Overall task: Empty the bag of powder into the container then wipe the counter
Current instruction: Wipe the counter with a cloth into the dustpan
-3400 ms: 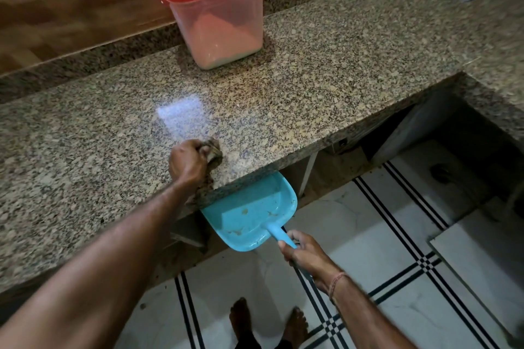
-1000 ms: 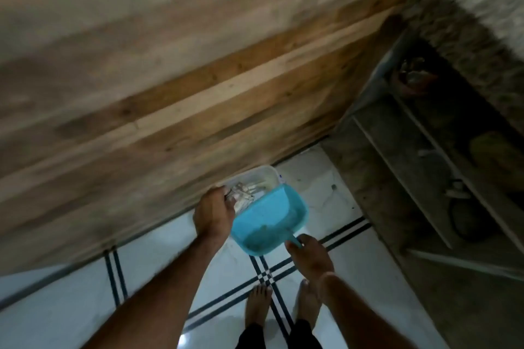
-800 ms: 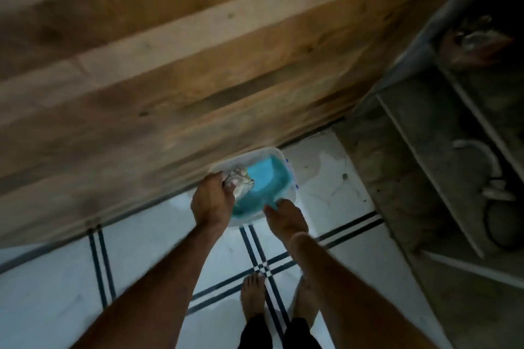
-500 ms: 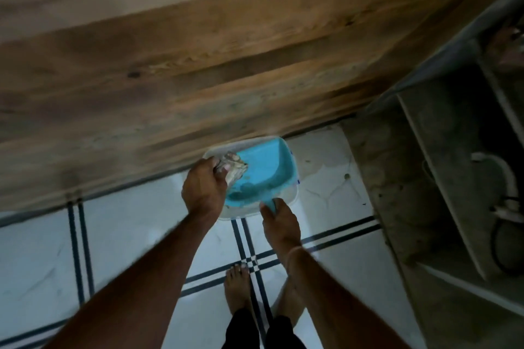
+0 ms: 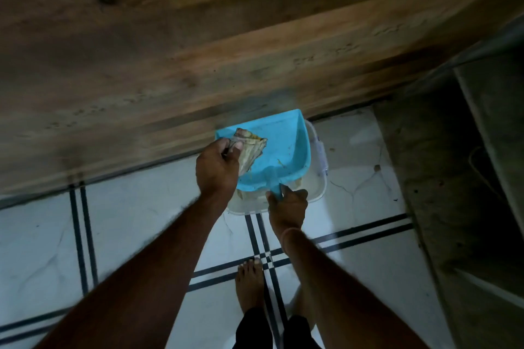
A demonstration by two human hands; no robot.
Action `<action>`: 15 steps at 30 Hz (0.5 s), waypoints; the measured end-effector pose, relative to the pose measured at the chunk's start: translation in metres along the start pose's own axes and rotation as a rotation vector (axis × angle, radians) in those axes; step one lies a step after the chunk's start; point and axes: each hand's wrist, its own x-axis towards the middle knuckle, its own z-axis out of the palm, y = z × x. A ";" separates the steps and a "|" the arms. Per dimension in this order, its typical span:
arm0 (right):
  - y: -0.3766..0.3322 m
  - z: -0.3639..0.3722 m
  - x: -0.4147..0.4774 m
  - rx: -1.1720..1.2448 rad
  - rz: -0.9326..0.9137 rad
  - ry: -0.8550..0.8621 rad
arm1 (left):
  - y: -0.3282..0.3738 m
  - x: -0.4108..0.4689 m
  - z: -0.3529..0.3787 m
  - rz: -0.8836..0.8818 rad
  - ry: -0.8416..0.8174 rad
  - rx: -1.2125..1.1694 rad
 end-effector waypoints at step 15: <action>-0.056 -0.176 -0.085 0.803 -0.278 -0.323 | 0.078 -0.053 -0.073 0.107 -0.567 -0.125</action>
